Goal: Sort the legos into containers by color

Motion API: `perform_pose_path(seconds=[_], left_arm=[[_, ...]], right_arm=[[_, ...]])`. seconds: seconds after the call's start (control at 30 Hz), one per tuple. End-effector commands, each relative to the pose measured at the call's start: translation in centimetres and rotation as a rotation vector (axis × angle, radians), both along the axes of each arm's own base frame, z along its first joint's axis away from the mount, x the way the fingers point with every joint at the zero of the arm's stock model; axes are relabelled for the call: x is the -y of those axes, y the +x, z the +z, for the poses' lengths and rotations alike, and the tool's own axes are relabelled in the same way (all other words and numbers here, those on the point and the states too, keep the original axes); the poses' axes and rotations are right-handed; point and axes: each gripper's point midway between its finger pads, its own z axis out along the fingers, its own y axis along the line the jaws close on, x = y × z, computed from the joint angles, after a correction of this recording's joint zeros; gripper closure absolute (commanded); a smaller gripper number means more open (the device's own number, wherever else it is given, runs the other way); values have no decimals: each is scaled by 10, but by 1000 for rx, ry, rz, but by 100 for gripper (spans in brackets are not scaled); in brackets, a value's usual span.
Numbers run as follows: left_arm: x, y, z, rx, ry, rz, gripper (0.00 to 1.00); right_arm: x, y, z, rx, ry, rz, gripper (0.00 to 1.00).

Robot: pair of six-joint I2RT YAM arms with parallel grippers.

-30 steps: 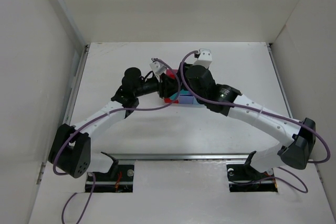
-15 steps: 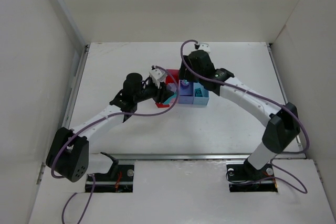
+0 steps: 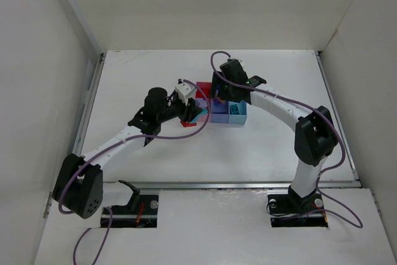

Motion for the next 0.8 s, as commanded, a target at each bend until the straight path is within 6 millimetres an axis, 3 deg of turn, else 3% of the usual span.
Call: perform_pose_path(seconds=[0.0,0.03,0.1,0.2,0.27,0.3,0.4,0.53,0.6,0.73,0.77], left_arm=[[-1,0,19,71,-23,-1,100],[-1,0,19,71,-23,-1,100],[-1,0,19,71,-23,-1,100],[-1,1,21,79,-27,-1,100],[0,0,21,86,-24,-12,100],[0,0,21,86,-24,-12,100],[-3,3,21,93,-18,-5,100],[-1,4,22,99,-16,-17,100],[-1,4,18,91,-12,-17,100],[1,4,23,98,-18,-26,100],[1,4,23,98,-18,-26,100]], right_arm=[[-11,4,25,43,70,52,14],[-12,3,29,53,66,73,6],[-10,2,39,77,63,87,0],[-5,-1,66,142,62,106,0],[-12,-9,82,186,97,185,0],[-13,-16,103,251,110,252,0],[-29,-39,132,309,234,429,0],[-40,-56,136,271,320,549,1],[-58,-75,136,238,391,667,3],[-80,-82,123,151,374,707,4],[-86,-83,110,129,361,723,4]])
